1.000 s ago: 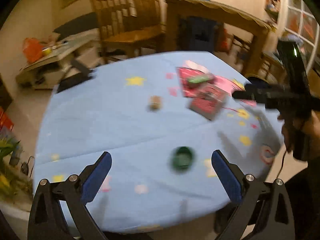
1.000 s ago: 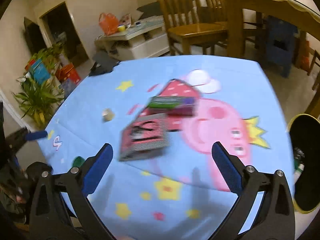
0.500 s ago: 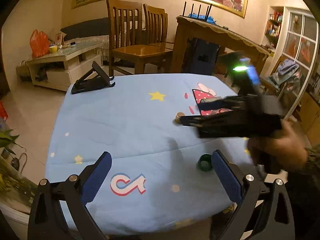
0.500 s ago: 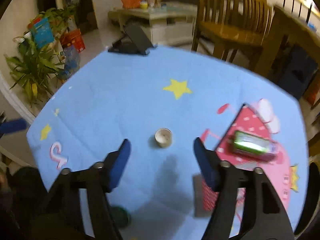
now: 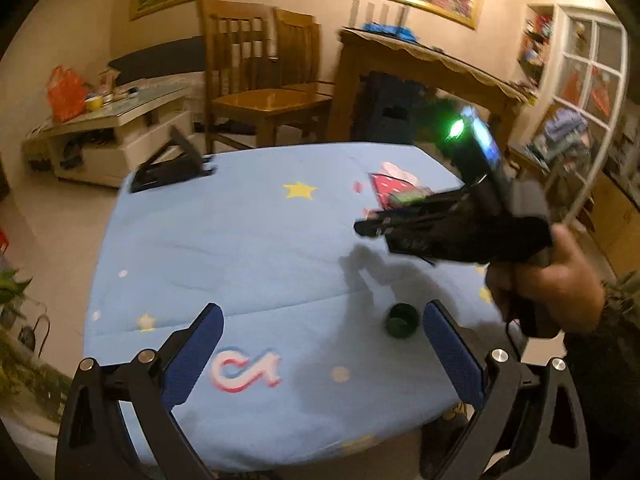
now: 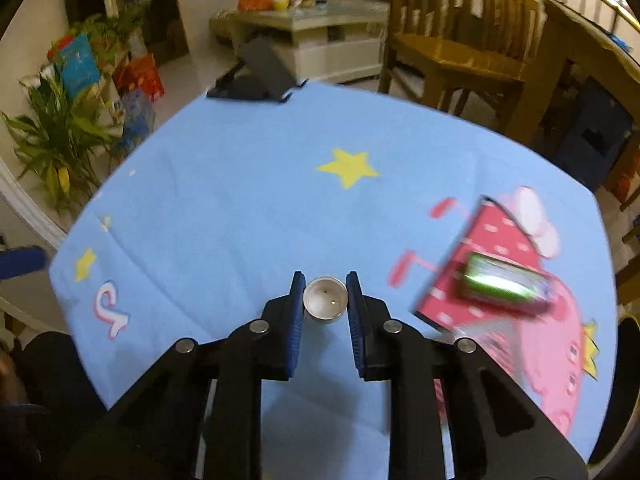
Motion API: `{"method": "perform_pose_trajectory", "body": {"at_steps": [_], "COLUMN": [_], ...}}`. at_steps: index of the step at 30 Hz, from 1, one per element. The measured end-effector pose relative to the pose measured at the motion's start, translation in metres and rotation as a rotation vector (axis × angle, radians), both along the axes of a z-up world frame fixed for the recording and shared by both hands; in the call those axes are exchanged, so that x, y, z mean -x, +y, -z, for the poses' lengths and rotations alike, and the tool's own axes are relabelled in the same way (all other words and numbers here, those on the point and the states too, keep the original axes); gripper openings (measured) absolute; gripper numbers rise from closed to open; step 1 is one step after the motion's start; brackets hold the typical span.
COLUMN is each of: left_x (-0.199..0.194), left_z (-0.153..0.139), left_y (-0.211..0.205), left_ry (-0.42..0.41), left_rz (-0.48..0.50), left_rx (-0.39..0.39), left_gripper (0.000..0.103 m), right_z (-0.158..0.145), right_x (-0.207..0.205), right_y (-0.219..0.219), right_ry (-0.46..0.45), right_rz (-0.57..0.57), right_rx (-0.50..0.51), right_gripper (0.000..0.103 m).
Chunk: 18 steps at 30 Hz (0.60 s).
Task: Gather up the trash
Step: 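Grasp the white bottle cap with the right tool while the left tool grasps the green cap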
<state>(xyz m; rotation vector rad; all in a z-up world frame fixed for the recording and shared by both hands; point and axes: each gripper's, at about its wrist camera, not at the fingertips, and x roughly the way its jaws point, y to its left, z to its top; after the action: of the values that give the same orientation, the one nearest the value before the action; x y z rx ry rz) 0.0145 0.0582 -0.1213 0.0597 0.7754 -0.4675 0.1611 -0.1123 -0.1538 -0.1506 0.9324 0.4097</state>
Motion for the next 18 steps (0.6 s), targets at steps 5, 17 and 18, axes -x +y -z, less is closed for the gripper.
{"method": "perform_pose_trajectory", "body": {"at_steps": [5, 17, 18], "left_x": [-0.004, -0.043, -0.046], "left_z": [0.017, 0.069, 0.071], "left_y": [-0.052, -0.08, -0.077], "left_ry": [0.047, 0.269, 0.284], "left_rz": [0.193, 0.229, 0.222], "left_rx": [-0.028, -0.059, -0.041], "left_gripper": [0.093, 0.009, 0.009], "right_z": [-0.028, -0.024, -0.024], "right_x": [0.034, 0.072, 0.074], "right_y": [-0.069, -0.152, -0.155], "right_ry": [-0.028, -0.042, -0.046], "right_rz": [0.097, 0.21, 0.211], "right_rx": [-0.13, -0.325, -0.332], "right_gripper": [0.021, 0.021, 0.021]}}
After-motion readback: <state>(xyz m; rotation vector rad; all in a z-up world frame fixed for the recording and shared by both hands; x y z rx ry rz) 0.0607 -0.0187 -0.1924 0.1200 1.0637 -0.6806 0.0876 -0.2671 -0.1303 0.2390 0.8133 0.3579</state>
